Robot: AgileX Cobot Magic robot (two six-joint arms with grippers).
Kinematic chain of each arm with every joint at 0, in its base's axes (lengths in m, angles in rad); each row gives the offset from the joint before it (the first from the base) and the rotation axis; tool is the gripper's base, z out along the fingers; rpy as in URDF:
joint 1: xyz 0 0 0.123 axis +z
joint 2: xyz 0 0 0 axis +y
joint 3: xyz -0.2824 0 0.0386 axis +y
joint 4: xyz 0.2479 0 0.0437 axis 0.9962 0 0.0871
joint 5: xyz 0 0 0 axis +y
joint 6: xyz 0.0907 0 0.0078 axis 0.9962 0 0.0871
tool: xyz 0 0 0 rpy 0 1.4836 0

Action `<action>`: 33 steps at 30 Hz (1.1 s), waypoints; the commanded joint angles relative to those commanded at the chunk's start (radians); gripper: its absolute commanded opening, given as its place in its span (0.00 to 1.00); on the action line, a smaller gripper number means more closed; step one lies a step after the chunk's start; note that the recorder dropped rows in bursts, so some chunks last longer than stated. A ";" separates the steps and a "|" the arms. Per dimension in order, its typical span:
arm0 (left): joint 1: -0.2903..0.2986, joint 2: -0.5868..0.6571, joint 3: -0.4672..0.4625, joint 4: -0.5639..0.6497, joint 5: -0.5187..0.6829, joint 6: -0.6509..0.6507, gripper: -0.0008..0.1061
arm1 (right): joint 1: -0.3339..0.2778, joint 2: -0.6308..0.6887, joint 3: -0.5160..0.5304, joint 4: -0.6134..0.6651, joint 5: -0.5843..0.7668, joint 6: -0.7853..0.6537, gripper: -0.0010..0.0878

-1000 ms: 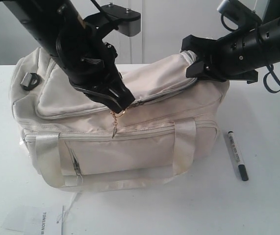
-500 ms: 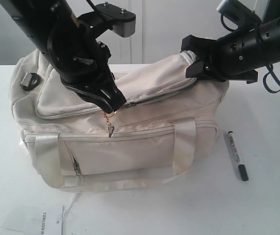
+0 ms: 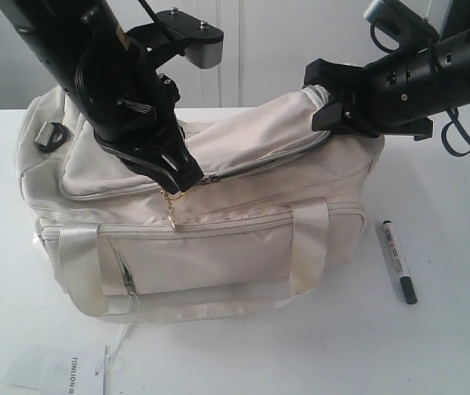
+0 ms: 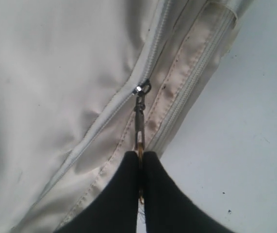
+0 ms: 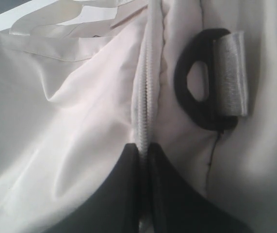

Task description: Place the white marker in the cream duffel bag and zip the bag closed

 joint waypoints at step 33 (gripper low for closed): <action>0.000 0.000 0.000 0.067 0.057 0.002 0.01 | 0.000 0.000 0.000 0.000 0.000 0.000 0.01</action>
